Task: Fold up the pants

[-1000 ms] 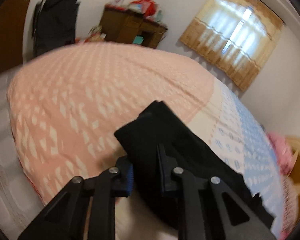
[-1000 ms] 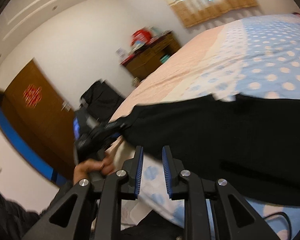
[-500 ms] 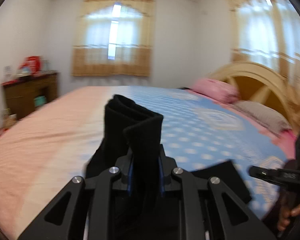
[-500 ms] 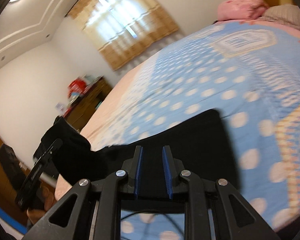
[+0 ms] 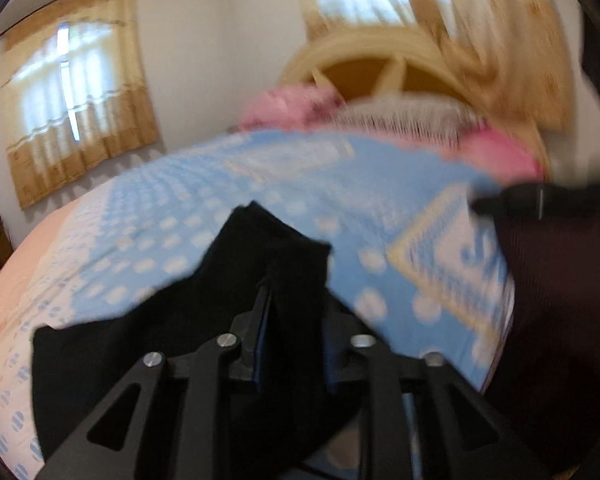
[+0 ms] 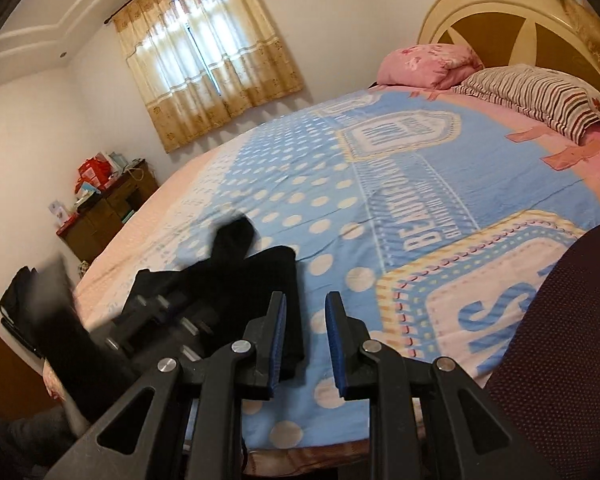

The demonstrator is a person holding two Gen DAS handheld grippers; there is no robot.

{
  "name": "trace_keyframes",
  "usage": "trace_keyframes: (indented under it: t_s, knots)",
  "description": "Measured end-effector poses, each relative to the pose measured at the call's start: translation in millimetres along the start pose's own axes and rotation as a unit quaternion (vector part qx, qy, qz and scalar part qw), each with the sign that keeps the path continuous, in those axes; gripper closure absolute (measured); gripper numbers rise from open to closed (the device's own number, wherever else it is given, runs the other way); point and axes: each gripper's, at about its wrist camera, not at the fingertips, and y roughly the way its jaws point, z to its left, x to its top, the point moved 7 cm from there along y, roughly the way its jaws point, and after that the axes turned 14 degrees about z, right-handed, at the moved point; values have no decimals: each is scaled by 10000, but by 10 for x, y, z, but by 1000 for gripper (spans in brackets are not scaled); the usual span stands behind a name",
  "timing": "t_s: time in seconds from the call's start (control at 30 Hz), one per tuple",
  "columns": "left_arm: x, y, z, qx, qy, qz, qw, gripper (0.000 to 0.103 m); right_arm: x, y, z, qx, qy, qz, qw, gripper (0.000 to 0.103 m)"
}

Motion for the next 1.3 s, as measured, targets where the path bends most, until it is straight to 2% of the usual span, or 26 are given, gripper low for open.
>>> trace_keyframes:
  t_s: [0.03, 0.1, 0.13, 0.17, 0.2, 0.27, 0.37, 0.43, 0.53, 0.6, 0.67, 0.73, 0.77, 0.8, 0.87, 0.93, 1.0, 1.13, 1.2, 1.27, 1.3]
  knots:
    - [-73, 61, -34, -96, 71, 271, 9996, 69, 2, 17, -3, 0, 24, -2, 10000, 81]
    - [-124, 41, -12, -173, 65, 473, 9987, 58, -13, 53, -8, 39, 67, 37, 10000, 81]
    - [-133, -35, 49, -169, 22, 507, 9986, 43, -19, 82, -14, 82, 114, 64, 9999, 80]
    - [-119, -83, 77, -159, -6, 486, 9987, 30, -26, 100, -31, 155, 185, 91, 9997, 74]
    - [-110, -176, 130, -168, -49, 427, 9989, 27, -23, 114, -54, 247, 286, 89, 9992, 64]
    - [-128, -407, 304, -298, -184, 275, 9990, 16, -5, 65, -88, 447, 499, -38, 9977, 50]
    - [-189, -722, 604, -380, -523, 52, 9979, 6, 45, -29, -32, 539, 447, -265, 9972, 49]
    - [-230, -761, 791, -186, -841, -66, 9963, 5, 55, 28, 149, 491, 41, -200, 9986, 49]
    - [-408, -807, 1258, 400, -1444, -36, 9887, 5, 0, 225, 450, 290, -519, 3, 9982, 49]
    - [-528, -696, 1473, 659, -1842, 190, 9805, 5, -57, 407, 686, 459, -835, 187, 9953, 49]
    - [-661, -567, 1603, 841, -2158, 480, 9716, 5, -78, 587, 800, 300, -995, 301, 9941, 49]
    - [-846, -416, 1639, 838, -2412, 842, 9632, 6, -96, 768, 859, -179, -1324, 368, 9903, 68]
    - [-908, -375, 1639, 793, -2467, 949, 9612, 6, -124, 872, 865, -459, -1491, 477, 9866, 86]
    - [-989, -333, 1622, 799, -2513, 1067, 9587, 6, -178, 969, 849, -668, -1582, 634, 9831, 90]
    - [-1131, -300, 1575, 896, -2506, 1226, 9561, 6, -288, 1047, 782, -917, -1657, 845, 9783, 93]
    - [-1263, -288, 1544, 843, -2509, 1360, 9547, 4, -407, 1081, 649, -1053, -1587, 1053, 9760, 94]
    - [-1362, -309, 1526, 757, -2542, 1412, 9538, 4, -486, 1036, 470, -923, -1304, 1119, 9808, 94]
    - [-1392, -345, 1486, 715, -2546, 1464, 9532, 4, -500, 1012, 375, -774, -1124, 1308, 9820, 93]
    - [-1363, -398, 1502, 773, -2483, 1462, 9545, 4, -415, 910, 407, -941, -1134, 1202, 9818, 93]
    - [-1343, -527, 1560, 859, -2491, 1378, 9548, 5, -275, 660, 553, -1281, -1379, 572, 9805, 90]
    - [-1314, -591, 1616, 903, -2558, 1260, 9542, 5, -209, 543, 717, -1130, -1632, 272, 9797, 90]
